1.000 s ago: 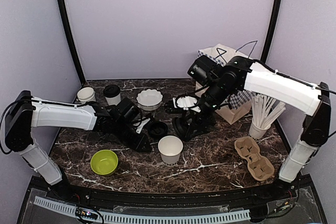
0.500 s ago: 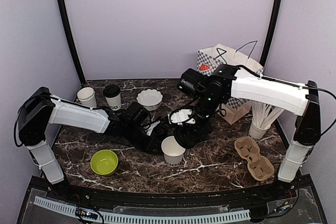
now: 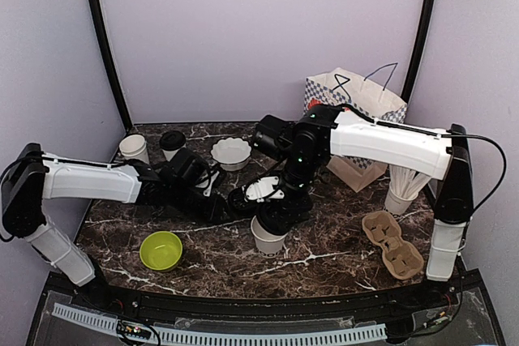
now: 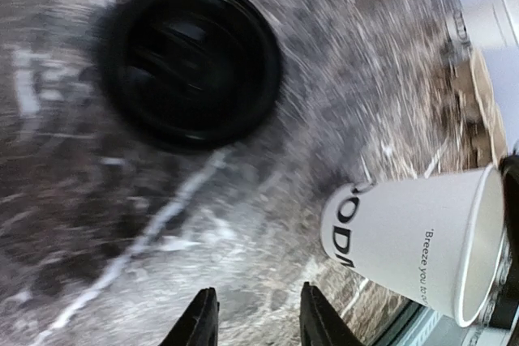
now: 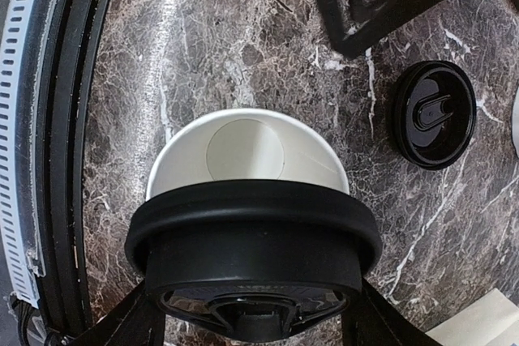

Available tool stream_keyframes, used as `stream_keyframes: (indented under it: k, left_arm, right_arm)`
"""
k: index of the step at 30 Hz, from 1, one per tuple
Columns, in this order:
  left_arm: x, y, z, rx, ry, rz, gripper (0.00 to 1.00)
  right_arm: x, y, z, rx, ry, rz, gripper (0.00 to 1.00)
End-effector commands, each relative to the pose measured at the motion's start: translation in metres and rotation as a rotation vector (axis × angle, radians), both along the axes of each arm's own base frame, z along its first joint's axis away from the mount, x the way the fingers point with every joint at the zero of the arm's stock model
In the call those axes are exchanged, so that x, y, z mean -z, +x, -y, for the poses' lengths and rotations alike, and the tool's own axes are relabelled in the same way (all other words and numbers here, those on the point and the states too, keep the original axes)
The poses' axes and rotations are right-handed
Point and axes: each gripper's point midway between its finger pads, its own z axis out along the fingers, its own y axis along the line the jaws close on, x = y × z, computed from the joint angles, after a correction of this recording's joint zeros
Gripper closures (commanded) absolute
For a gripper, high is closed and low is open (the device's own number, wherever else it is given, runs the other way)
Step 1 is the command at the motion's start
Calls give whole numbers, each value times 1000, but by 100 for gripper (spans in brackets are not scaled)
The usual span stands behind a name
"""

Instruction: Pack the takeout coffee

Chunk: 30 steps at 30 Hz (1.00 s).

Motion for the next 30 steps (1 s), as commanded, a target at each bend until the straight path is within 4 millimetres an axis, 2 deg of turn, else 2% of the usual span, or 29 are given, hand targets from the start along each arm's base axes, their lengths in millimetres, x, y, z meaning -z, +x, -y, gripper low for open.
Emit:
stream_keyframes:
  k: [1,8,13,16,21,26,30]
  left_arm:
    - [-8,19,-38,-201,33,52,63]
    - [-7,21,-44,-219,27,51,62]
    - [-4,21,-44,-217,30,48,62]
    - [-4,21,-43,-216,28,47,62]
    - [-8,21,-42,-206,28,49,61]
    - [-34,23,-30,-169,-39,76,60]
    - [-70,20,-11,-77,-159,125,59]
  right_arm:
    - [1,-3,1,-21,-41,9,32]
    - [7,-5,4,-21,-64,13,29]
    - [5,-6,0,-18,-50,16,19]
    - [0,-5,-3,-17,-30,25,8]
    - [-11,-2,-1,-5,-6,47,4]
    - [-24,5,11,36,26,63,3]
    - [-38,13,24,104,100,13,3]
